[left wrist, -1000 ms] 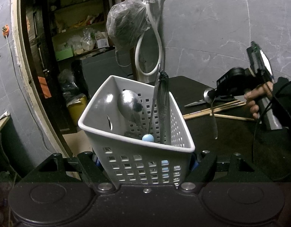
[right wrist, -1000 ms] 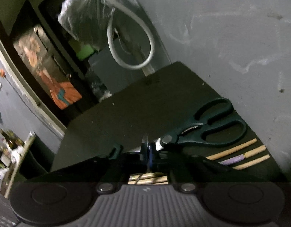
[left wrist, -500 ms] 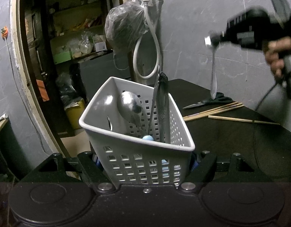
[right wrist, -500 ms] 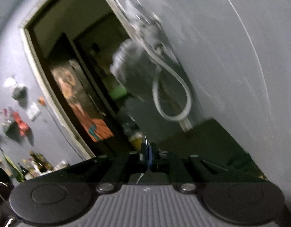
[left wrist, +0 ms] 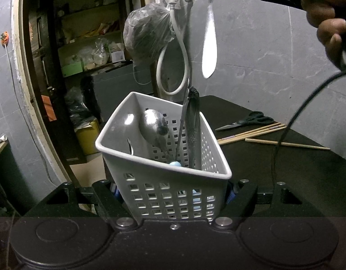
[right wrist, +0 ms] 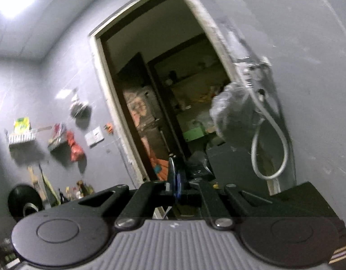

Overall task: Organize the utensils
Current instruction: 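Lift the silver spoon with the right gripper and carry it above the caddy, then lower the silver spoon into the white caddy and open the right gripper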

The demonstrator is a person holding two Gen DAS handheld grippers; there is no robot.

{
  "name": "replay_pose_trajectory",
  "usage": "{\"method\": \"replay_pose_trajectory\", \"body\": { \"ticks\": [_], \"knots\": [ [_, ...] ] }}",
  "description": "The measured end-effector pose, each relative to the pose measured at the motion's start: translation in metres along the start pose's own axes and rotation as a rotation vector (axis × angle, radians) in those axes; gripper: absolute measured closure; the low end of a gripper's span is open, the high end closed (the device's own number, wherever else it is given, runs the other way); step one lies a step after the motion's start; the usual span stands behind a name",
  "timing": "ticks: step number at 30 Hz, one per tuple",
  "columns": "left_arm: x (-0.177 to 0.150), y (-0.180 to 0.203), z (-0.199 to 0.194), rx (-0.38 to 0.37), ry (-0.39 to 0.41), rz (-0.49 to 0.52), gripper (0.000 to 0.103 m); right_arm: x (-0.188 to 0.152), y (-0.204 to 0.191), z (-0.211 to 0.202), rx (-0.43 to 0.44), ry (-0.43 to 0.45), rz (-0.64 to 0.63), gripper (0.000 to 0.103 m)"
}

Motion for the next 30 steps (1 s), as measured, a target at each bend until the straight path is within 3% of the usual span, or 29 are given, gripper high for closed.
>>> {"method": "replay_pose_trajectory", "body": {
  "ticks": [8, 17, 30],
  "knots": [
    [0.000, 0.000, 0.000, -0.001, 0.000, 0.001, 0.025, -0.034, -0.033, 0.020, 0.013, -0.089, -0.040, 0.101],
    [0.000, 0.000, 0.000, 0.000, 0.000, 0.000, 0.025, -0.074, -0.063, 0.018, 0.002, -0.169, -0.213, 0.101],
    [0.000, 0.000, 0.000, 0.000, 0.000, 0.001, 0.025, -0.104, -0.070, 0.015, 0.003, -0.233, -0.242, 0.100]
  ]
}}
Point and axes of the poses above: each gripper's, at about its wrist camera, not at the fingertips, and z roughly the way its jaws point, y to its right, x to its top, the point moved 2 cm from there along z, roughly the way its jaws point, and after that the axes turned 13 degrees about x, right-handed, at the moved point
